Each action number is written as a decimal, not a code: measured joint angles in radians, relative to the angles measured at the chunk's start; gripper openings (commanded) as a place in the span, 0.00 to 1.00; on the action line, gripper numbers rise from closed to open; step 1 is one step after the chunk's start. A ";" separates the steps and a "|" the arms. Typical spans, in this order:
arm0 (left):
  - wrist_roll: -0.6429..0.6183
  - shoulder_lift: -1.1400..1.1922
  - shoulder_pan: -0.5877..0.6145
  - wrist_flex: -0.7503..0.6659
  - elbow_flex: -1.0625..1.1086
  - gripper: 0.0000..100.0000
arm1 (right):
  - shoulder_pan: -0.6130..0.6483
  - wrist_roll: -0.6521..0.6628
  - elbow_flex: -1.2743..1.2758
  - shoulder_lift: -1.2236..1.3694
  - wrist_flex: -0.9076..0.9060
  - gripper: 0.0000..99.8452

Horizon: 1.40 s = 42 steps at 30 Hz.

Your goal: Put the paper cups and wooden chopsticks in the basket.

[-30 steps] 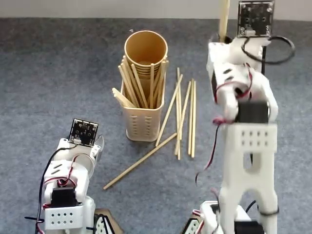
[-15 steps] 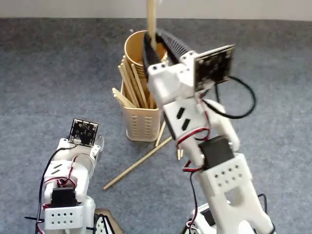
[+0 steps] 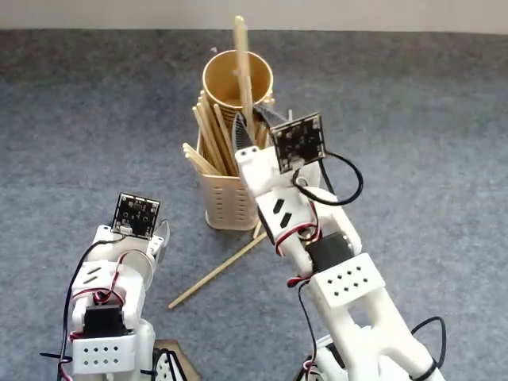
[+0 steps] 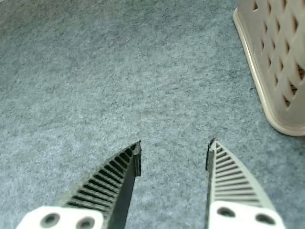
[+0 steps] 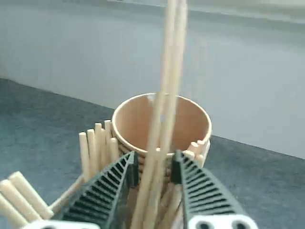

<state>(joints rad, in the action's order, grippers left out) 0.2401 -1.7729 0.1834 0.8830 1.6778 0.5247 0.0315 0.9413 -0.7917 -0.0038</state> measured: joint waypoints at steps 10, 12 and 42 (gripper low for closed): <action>0.000 0.000 0.000 0.000 0.000 0.25 | -0.018 0.017 -0.255 0.000 -0.264 0.26; 0.000 0.000 0.000 0.000 0.000 0.25 | -0.051 0.017 -0.377 0.000 -0.382 0.26; 0.000 0.000 0.000 0.000 0.000 0.25 | -0.302 -0.094 -0.489 1.010 -0.623 0.24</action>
<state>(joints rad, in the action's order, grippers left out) 0.2401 -1.7729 0.1834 0.8830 1.6778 0.2225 -0.0621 0.4519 0.2179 -0.6268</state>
